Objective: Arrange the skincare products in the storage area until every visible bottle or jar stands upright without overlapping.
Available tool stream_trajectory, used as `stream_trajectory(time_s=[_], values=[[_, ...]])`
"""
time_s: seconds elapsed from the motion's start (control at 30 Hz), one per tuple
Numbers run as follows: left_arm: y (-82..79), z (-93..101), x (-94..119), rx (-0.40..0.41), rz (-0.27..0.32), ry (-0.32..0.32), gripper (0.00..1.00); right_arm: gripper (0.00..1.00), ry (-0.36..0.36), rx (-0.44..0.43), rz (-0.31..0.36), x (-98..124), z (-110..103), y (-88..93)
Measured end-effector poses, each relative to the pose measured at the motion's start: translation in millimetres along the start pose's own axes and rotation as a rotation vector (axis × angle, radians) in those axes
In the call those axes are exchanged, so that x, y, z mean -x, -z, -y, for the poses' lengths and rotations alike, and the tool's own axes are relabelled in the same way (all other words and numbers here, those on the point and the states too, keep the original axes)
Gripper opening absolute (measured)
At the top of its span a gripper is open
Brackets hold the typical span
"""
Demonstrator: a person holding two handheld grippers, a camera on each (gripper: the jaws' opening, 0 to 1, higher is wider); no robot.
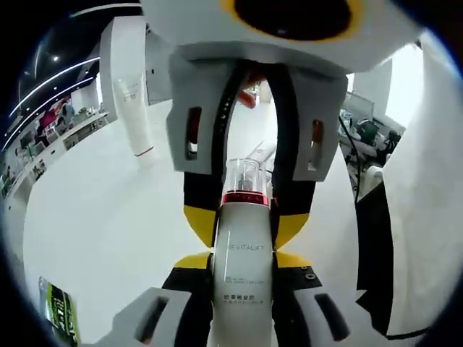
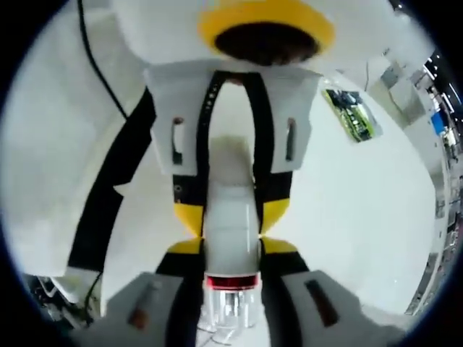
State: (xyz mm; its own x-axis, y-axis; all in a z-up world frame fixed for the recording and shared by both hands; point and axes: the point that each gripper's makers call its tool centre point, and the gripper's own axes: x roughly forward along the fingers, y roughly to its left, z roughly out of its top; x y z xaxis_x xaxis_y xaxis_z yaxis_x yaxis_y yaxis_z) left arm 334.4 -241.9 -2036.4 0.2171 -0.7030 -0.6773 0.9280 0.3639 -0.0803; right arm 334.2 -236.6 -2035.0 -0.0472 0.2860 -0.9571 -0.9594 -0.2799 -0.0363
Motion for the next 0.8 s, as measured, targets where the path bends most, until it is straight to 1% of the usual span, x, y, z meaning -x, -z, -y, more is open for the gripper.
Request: stream_trajectory(time_s=[0.1, 0.2, 0.3, 0.37, 0.47, 0.57, 0.63, 0.7, 0.73, 0.77, 0.8], values=[[7.9, -0.7, 2.9, -0.004, -0.03, 0.0, 0.27, 0.27, -0.001, 0.003, 0.0, -3.8, -1.3, -1.0], [19.2, -1.6, 6.2, 0.001, -0.057, 0.003, 0.27, 0.27, -0.007, 0.002, -0.005, -8.2, -1.8, 2.0], [27.9, -2.8, 9.2, 0.012, -0.072, 0.003, 0.27, 0.27, -0.002, -0.008, 0.002, -10.1, -2.0, 2.7], [28.3, -3.0, 10.6, 0.014, -0.071, 0.003, 0.27, 0.28, -0.008, -0.023, 0.0, -12.9, -2.7, 4.4], [28.1, -3.9, 10.9, 0.015, -0.072, 0.003, 0.27, 0.33, -0.006, -0.039, -0.002, -13.5, -3.9, 7.2], [27.9, -5.3, 12.6, 0.024, -0.065, 0.006, 0.27, 0.37, 0.018, -0.124, 0.033, -9.2, -1.7, 11.6], [28.8, -6.2, 13.7, 0.022, -0.063, 0.003, 0.27, 0.42, 0.04, -0.229, 0.081, -4.7, 1.6, 14.9], [30.5, -7.1, 14.9, 0.032, -0.059, 0.005, 0.27, 0.45, 0.055, -0.381, 0.135, -0.3, 5.0, 22.0], [31.2, -7.3, 15.1, 0.033, -0.059, 0.005, 0.27, 0.45, 0.066, -0.422, 0.15, 1.2, 6.9, 25.0], [31.3, -7.4, 15.2, 0.033, -0.058, 0.005, 0.27, 0.45, 0.069, -0.443, 0.157, 2.0, 7.4, 26.2], [31.9, -7.9, 16.0, 0.036, -0.056, 0.004, 0.27, 0.45, 0.068, -0.521, 0.189, 3.4, 7.9, 28.3]])
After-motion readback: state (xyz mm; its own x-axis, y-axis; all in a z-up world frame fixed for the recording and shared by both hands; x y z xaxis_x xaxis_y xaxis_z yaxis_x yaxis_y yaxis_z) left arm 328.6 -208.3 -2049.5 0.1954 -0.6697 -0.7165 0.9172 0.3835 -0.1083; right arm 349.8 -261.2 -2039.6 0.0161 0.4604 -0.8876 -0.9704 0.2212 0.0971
